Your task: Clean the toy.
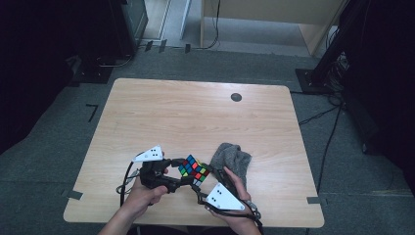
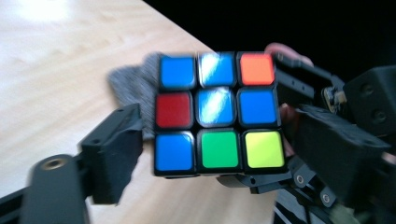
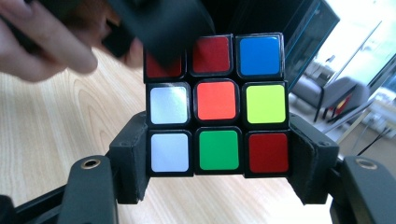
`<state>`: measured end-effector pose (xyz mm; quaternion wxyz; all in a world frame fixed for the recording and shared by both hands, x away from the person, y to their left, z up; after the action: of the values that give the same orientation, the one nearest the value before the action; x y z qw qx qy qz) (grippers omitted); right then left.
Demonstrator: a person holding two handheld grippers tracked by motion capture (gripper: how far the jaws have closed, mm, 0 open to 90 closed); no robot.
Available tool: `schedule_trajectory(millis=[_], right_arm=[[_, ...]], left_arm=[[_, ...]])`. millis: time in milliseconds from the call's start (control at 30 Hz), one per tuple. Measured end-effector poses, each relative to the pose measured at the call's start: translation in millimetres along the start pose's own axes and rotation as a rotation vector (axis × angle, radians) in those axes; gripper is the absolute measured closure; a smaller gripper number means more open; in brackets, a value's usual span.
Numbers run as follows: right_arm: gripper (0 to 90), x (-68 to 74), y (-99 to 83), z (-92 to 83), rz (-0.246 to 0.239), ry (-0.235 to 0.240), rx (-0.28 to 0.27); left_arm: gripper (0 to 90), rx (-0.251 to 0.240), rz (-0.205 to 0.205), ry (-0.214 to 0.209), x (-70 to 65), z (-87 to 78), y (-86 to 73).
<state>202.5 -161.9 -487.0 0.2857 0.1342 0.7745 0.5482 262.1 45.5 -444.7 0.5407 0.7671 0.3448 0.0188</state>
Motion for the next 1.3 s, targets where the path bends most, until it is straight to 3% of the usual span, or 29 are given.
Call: schedule_trajectory(millis=[133, 233, 400, 467, 500, 600, 800, 867, 933, 1100, 1300], right_arm=[[34.5, -9.8, -5.6, -5.0, 0.094, 0.0, -0.003], [34.5, -20.0, -8.3, -11.0, 0.166, 0.003, -0.007], [34.5, -30.2, -2.2, -23.5, 0.29, 0.014, -0.013], [34.6, -31.5, 3.5, -26.6, 0.343, 0.027, -0.015], [34.6, -31.4, 5.6, -27.5, 0.374, 0.035, -0.018], [34.6, -30.0, 13.3, -28.8, 0.463, 0.056, -0.021], [34.5, -25.1, 24.7, -27.2, 0.61, 0.125, -0.002], [34.5, -23.3, 27.3, -26.2, 0.644, 0.138, 0.009], [34.5, -22.8, 29.2, -26.0, 0.673, 0.147, 0.009], [34.5, -19.8, 31.6, -24.4, 0.7, 0.165, 0.022], [34.5, -9.9, 33.7, -16.5, 0.689, 0.16, 0.079]], left_arm=[[14.9, -0.083, 0.002, 0.034, 8.5, -14.2, 3.7], [14.9, -0.093, 0.07, 0.081, 12.5, -19.4, 1.7], [14.0, -0.084, 0.238, 0.188, 8.1, -15.9, -7.0], [14.0, -0.101, 0.33, 0.284, 3.4, -12.7, -11.3], [14.0, -0.119, 0.391, 0.357, 0.5, -10.7, -14.8], [13.9, -0.132, 0.506, 0.418, -6.7, -5.7, -22.8], [13.8, -0.131, 0.609, 0.415, -18.1, 1.2, -29.4], [13.8, -0.119, 0.662, 0.422, -21.6, 3.3, -32.5], [13.8, -0.113, 0.689, 0.414, -25.5, 5.8, -35.3], [13.8, -0.114, 0.758, 0.408, -38.4, 12.0, -39.3], [15.6, -0.13, 0.78, 0.392, -46.3, 13.4, -41.1]])
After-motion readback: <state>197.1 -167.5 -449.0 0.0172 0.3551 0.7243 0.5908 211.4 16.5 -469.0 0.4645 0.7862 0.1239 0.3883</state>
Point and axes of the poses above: each handheld gripper's, and its own axes: z roughly forward along the jaws, y roughly out of its top, x roughly to its left, the point moved 2 cm from there along z, roughly forward along the jaws, and after that the axes turned 11 degrees about y, right-handed, at the moved point
